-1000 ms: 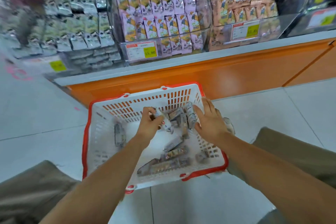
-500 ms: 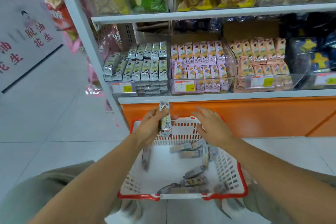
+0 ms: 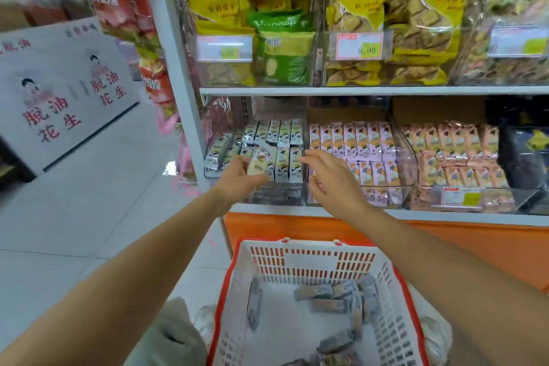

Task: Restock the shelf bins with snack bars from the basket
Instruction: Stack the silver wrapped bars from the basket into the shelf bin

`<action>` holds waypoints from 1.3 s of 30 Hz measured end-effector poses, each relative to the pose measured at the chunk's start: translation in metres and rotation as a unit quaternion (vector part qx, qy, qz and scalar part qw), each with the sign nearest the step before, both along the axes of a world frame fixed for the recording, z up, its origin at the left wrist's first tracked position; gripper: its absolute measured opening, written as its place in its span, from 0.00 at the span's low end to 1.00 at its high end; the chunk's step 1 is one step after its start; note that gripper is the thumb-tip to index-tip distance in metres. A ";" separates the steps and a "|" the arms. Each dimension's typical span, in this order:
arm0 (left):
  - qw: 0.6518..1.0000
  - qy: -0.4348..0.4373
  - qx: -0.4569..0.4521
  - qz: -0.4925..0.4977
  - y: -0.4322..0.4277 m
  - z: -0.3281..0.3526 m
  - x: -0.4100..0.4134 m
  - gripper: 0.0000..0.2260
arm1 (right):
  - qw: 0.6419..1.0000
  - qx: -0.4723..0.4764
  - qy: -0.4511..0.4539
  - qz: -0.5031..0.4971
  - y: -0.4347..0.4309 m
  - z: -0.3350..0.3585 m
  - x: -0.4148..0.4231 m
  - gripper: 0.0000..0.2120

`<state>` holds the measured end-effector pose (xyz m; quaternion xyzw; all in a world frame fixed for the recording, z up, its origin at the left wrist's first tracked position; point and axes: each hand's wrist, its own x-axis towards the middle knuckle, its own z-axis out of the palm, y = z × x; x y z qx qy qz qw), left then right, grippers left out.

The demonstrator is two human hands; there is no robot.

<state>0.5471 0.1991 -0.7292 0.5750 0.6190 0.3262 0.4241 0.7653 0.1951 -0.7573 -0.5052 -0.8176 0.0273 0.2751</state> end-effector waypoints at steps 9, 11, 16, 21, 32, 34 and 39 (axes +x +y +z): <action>0.852 0.472 0.122 -0.191 0.096 0.031 0.007 0.23 | 1.000 0.007 0.008 -0.022 0.065 0.009 -0.001 0.19; 0.807 0.528 0.145 -0.221 0.107 0.028 0.012 0.21 | 1.000 0.001 0.006 -0.026 0.075 0.006 0.000 0.19; 0.798 0.526 0.204 -0.211 0.114 0.012 0.010 0.21 | 0.999 -0.014 -0.032 -0.012 0.084 -0.004 0.000 0.22; 0.844 0.477 0.229 -0.082 0.101 -0.007 -0.004 0.25 | 0.993 0.006 -0.117 -0.025 0.088 -0.006 -0.021 0.26; 0.832 0.507 0.209 -0.083 0.064 -0.041 -0.011 0.22 | 0.988 0.061 -0.093 -0.110 0.065 -0.010 -0.034 0.12; 0.851 0.473 0.207 -0.089 0.062 -0.043 -0.005 0.22 | 0.988 0.057 -0.089 -0.116 0.062 -0.014 -0.030 0.11; 0.885 0.399 0.221 -0.088 0.060 -0.041 0.006 0.22 | 0.990 0.038 -0.053 -0.128 0.066 -0.014 -0.030 0.12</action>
